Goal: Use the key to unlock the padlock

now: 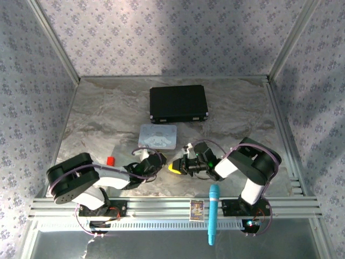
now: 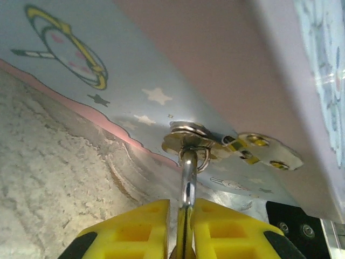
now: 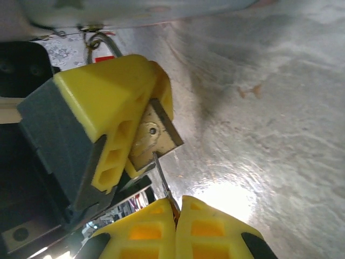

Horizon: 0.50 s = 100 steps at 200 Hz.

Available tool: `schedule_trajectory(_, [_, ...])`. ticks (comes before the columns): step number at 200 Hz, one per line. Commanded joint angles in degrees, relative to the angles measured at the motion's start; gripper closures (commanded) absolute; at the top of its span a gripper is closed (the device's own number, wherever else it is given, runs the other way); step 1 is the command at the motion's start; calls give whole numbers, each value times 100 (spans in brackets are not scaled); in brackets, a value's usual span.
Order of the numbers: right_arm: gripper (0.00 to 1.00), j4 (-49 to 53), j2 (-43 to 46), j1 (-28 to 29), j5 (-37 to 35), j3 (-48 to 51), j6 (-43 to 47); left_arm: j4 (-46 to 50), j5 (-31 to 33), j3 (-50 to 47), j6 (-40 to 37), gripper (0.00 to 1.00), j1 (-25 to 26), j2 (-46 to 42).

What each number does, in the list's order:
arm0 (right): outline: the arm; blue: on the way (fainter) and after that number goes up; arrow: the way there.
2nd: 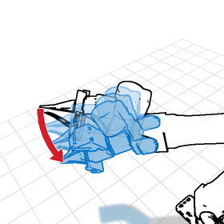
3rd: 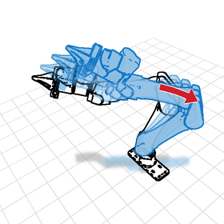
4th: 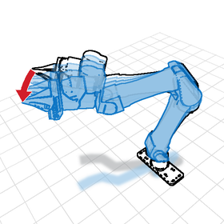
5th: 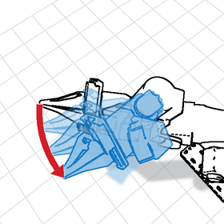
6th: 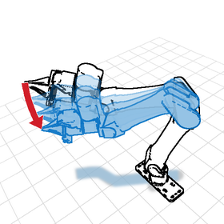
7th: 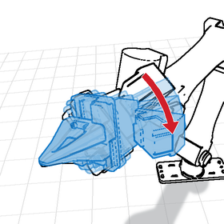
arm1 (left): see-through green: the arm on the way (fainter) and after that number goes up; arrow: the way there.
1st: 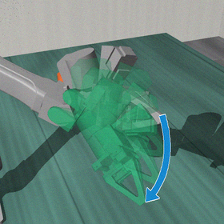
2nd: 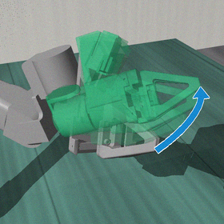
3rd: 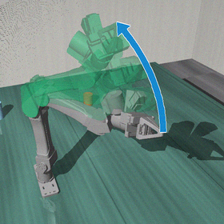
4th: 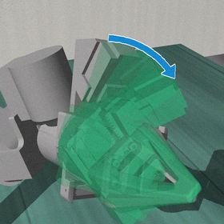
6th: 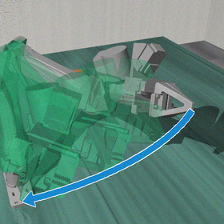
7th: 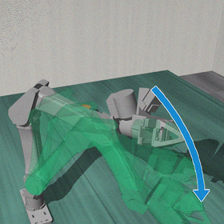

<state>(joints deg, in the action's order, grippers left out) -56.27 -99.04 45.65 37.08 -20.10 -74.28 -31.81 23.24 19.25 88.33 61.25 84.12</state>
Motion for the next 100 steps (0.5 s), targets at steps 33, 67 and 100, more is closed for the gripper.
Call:
schedule_trajectory(33, [100, -379, -239, 1, 172, 102, -201, -67, 184, 184, 371, 100, 26, 49])
schedule_trajectory(67, [100, -830, -455, -43, 154, 162, -372, -273, 192, 73, 523, 100, 25, 95])
schedule_trajectory(100, [100, -986, -515, -23, 155, 219, -449, -378, 181, 53, 595, 100, 20, 153])
